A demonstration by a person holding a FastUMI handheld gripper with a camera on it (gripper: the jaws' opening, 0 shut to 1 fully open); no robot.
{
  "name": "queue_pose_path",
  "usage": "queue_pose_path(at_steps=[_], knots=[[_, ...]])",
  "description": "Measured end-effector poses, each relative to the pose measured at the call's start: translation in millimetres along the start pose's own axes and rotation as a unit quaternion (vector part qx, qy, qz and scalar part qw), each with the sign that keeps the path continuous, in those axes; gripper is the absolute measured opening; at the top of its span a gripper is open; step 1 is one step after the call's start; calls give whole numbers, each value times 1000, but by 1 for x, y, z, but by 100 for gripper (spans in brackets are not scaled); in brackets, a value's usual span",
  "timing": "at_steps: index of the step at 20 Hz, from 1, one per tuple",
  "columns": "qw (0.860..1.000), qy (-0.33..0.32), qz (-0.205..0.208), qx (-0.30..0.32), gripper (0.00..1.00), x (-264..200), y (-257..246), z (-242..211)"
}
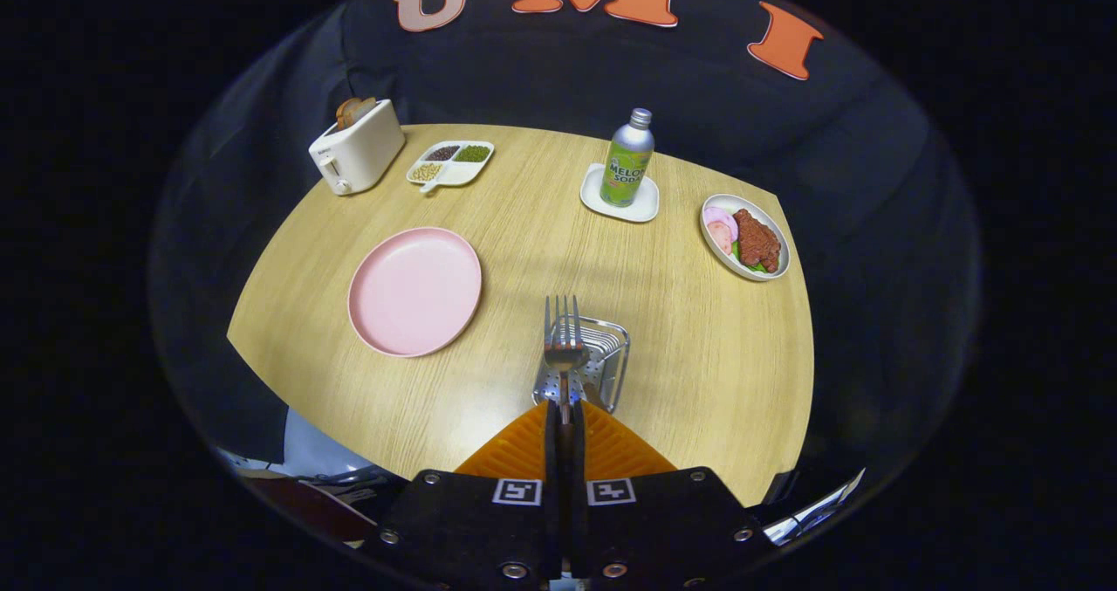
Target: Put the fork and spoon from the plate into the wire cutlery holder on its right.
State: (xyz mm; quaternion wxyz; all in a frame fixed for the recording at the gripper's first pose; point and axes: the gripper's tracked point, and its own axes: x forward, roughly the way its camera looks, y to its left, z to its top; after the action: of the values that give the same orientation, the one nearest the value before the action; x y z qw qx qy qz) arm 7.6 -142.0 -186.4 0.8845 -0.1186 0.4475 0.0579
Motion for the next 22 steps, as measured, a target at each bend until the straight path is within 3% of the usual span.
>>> queue_pose_path(at_steps=[7, 14, 22], knots=[[994, 97, 14, -50, 5, 14, -23, -16], [977, 180, 38, -112, 5, 41, -22, -18], [960, 230, 45, -155, 5, 76, -14, -11]])
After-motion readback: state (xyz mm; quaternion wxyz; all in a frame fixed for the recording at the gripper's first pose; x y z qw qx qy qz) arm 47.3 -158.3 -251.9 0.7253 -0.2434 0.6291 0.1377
